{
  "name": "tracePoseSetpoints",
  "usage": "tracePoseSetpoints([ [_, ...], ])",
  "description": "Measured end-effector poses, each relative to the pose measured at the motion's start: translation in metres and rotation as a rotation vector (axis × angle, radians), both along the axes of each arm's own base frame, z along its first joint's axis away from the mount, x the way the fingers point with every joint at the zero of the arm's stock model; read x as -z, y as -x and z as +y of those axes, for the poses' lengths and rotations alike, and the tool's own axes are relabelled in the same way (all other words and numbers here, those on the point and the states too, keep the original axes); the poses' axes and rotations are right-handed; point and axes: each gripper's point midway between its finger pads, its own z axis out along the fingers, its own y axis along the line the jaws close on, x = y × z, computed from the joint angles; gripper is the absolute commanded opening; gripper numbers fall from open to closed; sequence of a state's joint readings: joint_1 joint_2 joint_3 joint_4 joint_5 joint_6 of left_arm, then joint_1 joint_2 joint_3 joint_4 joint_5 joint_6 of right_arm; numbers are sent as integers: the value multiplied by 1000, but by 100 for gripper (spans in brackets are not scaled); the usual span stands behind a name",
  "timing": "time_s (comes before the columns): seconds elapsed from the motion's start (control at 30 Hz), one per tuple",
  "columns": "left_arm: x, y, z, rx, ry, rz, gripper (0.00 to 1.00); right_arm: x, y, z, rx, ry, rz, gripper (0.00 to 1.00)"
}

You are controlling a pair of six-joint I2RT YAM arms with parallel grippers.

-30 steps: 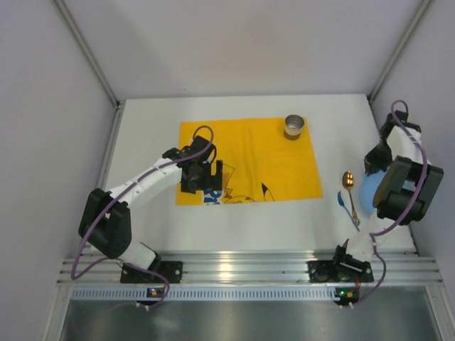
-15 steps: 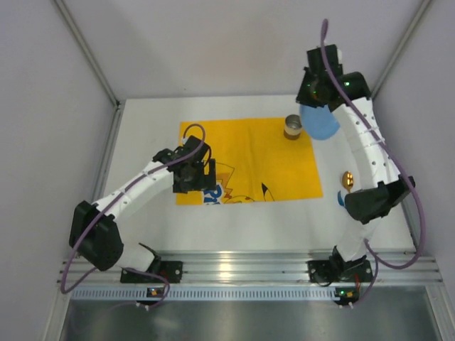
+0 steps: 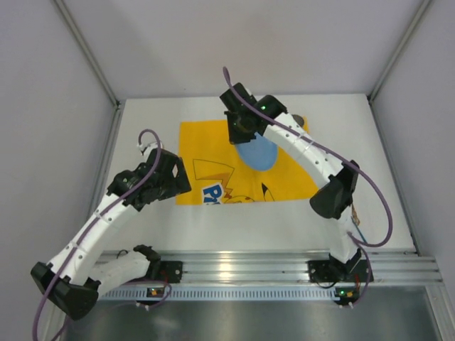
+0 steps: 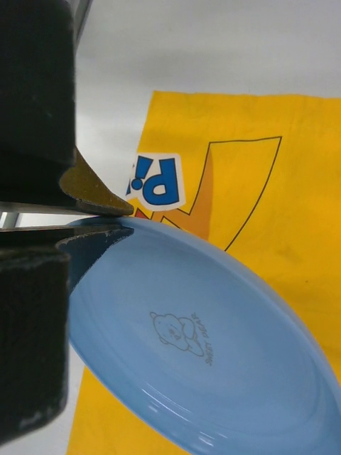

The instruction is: Set the dinner table for one person

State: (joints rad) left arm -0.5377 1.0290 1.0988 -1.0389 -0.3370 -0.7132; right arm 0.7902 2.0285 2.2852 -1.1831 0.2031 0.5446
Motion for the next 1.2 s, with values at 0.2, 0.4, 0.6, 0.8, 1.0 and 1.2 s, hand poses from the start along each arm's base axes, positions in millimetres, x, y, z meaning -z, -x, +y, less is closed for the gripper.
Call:
tracePoseSetpoints([
  [0.2,18,26,14,-45,-8,64,98,46,-8,9,-7,69,67,0],
  [0.4,16,38,22,-71,-3,70,99,95,-15,19,-28,129,129,0],
  [0.6,14,43,25,-85,3,71,98,146,-19,30,-61,172,181,0],
  [0.8,16,43,25,-86,-5,84,99,191,-13,40,-126,182,238,0],
  [1.0,19,37,21,-77,-25,110,99,208,-8,44,-167,176,260,9],
  [1.2,24,30,14,-49,-41,141,99,216,3,54,-221,124,304,79],
])
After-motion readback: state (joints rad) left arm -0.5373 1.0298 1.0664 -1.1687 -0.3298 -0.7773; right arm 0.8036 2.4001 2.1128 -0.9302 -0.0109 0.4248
